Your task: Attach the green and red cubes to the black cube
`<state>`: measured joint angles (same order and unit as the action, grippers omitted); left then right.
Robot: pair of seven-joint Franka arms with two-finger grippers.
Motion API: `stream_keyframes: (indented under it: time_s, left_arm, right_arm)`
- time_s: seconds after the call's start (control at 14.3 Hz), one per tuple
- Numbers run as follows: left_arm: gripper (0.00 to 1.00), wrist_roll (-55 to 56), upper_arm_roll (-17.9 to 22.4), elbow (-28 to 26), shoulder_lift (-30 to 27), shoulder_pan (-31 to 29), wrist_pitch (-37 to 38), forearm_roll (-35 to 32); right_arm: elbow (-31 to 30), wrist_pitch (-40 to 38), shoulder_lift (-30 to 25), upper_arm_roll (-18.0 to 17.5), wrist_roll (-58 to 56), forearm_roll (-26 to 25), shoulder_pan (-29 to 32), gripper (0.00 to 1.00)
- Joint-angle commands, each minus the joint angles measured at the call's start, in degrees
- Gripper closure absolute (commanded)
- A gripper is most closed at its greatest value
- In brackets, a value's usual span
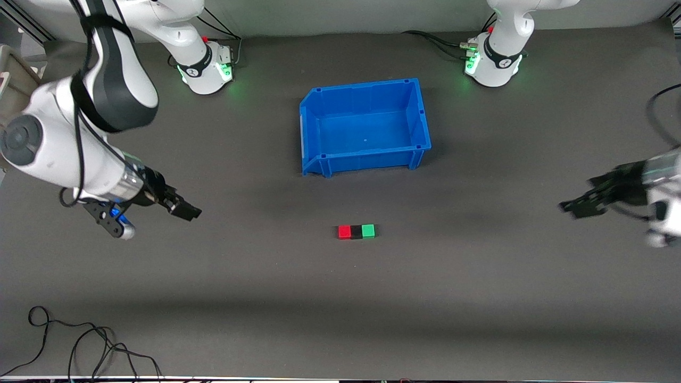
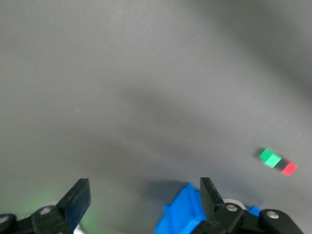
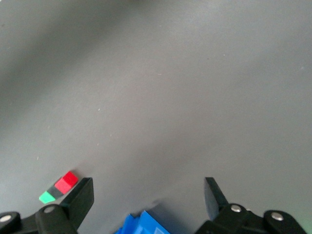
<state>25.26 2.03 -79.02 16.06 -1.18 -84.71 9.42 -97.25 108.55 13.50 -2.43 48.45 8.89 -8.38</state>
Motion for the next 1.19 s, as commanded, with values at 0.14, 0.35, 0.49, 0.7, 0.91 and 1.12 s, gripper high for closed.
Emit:
stream_keyframes:
  time_s: [0.14, 0.35, 0.49, 0.7, 0.91, 1.12]
  left_arm:
    - [0.00, -19.25, -0.89, 0.62, -2.96, 1.18, 2.27, -6.34]
    - [0.00, -25.16, -1.06, 0.44, -4.72, 1.35, 2.10, -8.00]
    - [0.00, -28.58, -0.97, 0.27, -5.60, 2.49, 1.75, -9.33]
    - [0.00, -30.18, -0.97, 0.09, -6.04, 3.81, 0.08, -9.77]
    - [0.00, -30.62, -0.97, -2.45, -7.45, 4.87, -3.34, -9.86]
    - [0.00, -29.40, -0.97, -2.63, -7.54, 5.05, -4.05, -9.86]
  right_arm:
    - [1.27, 0.09, -0.75, 1.02, -3.95, 0.87, 0.64, 0.00]
    - [1.79, -3.85, -4.70, 3.39, -15.28, 0.96, 0.65, 0.00]
    - [3.28, -8.25, -6.29, 5.85, -22.48, 0.87, 0.65, 0.00]
    - [8.72, -15.36, -6.91, 8.58, -33.04, 0.78, 0.65, 0.00]
    - [10.85, -16.35, -7.52, 9.03, -43.67, -1.22, 0.38, 0.00]
    - [11.64, -17.14, -7.79, 8.32, -51.26, -6.42, 0.03, 0.00]
